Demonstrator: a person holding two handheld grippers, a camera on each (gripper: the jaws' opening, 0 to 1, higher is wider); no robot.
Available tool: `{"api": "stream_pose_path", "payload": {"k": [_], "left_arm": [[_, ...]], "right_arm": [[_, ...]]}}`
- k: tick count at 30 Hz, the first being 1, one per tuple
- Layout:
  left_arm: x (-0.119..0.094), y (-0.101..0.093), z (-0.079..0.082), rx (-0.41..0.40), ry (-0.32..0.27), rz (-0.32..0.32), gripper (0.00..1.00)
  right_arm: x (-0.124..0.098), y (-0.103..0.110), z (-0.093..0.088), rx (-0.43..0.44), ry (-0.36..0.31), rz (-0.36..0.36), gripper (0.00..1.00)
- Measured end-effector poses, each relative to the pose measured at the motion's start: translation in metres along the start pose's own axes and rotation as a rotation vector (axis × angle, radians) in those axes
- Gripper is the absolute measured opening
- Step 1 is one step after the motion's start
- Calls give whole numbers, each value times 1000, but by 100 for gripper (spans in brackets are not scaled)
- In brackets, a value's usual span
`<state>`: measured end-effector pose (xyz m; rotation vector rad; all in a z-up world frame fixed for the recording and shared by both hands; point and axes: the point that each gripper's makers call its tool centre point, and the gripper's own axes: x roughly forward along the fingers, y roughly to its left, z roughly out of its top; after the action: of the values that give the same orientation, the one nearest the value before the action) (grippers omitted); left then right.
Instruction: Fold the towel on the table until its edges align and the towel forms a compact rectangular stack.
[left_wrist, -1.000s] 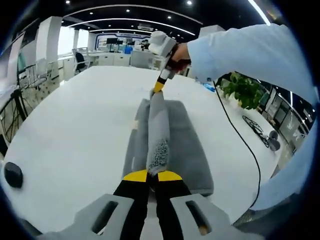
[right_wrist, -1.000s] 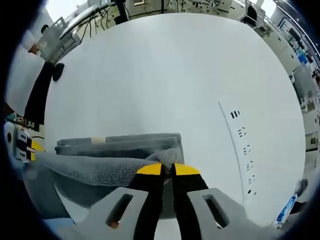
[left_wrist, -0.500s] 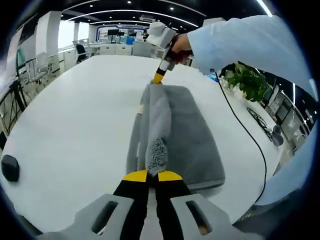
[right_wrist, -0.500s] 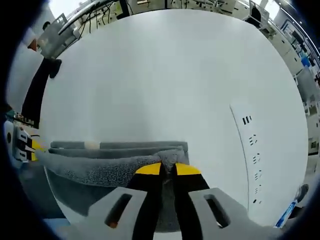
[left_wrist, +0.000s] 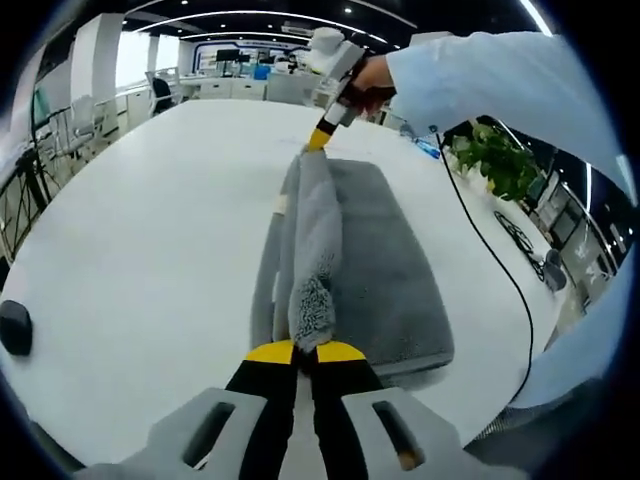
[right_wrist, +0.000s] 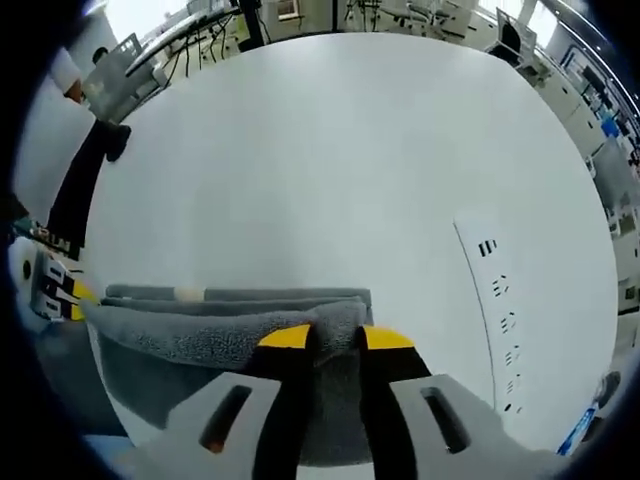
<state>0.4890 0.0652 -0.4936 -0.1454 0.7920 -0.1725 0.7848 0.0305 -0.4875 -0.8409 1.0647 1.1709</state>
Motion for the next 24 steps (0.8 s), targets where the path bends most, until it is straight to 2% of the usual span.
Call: {"api": "stream_pose_path", "payload": {"k": [9,24], "left_arm": [[-2,2,-2,-20,4,1,6],[-5,9,-7,-40,17,11,7]], "right_arm": [[-8,-3,15,-14,-53,-9,19],[-18,-6,23,-26,-96,-32,18]]}}
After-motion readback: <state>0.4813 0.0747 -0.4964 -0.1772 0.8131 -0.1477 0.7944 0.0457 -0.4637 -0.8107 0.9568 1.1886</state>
